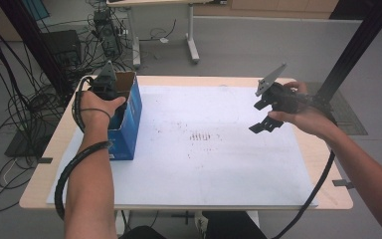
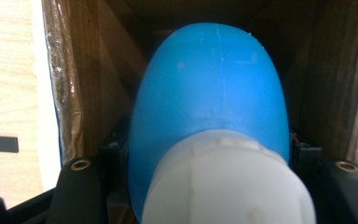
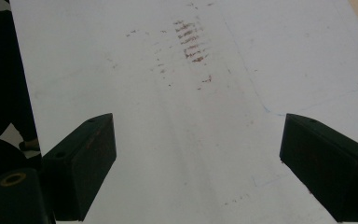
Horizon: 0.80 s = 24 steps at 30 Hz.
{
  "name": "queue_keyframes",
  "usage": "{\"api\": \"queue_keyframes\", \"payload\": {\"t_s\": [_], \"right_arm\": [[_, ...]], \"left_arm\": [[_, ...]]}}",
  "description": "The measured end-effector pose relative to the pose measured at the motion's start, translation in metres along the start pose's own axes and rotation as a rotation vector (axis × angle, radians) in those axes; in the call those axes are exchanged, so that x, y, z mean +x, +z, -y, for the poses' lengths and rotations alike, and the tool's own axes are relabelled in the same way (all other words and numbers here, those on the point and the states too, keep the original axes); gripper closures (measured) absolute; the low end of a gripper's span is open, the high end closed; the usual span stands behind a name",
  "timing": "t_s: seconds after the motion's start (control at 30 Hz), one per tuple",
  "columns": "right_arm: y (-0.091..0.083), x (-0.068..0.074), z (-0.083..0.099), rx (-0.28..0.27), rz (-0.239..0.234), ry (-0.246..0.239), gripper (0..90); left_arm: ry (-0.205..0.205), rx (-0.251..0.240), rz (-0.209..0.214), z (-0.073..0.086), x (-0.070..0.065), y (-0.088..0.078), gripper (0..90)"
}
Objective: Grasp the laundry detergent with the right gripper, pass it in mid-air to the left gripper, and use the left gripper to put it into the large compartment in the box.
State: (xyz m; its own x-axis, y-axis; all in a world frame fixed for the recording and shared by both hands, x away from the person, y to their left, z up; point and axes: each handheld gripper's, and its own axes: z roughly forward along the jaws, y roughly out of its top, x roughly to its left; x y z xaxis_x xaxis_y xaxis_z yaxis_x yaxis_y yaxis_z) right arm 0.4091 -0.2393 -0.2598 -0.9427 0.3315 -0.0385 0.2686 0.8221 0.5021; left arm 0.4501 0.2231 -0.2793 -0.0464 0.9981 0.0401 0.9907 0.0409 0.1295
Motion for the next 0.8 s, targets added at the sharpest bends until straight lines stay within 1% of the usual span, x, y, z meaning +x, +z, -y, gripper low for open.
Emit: {"api": "queue_keyframes", "payload": {"t_s": [0.23,0.8], "right_arm": [[-0.0012,0.0,-0.0004,0.0,0.001,-0.002,10.7],[-0.0022,0.0009,0.0002,-0.003,0.005,-0.005,10.7]], "left_arm": [[0.003,0.005,-0.004,-0.0006,-0.0016,-0.0003,36.6],[-0.002,-0.002,0.0,0.0005,-0.0007,-0.0001,36.5]]}}
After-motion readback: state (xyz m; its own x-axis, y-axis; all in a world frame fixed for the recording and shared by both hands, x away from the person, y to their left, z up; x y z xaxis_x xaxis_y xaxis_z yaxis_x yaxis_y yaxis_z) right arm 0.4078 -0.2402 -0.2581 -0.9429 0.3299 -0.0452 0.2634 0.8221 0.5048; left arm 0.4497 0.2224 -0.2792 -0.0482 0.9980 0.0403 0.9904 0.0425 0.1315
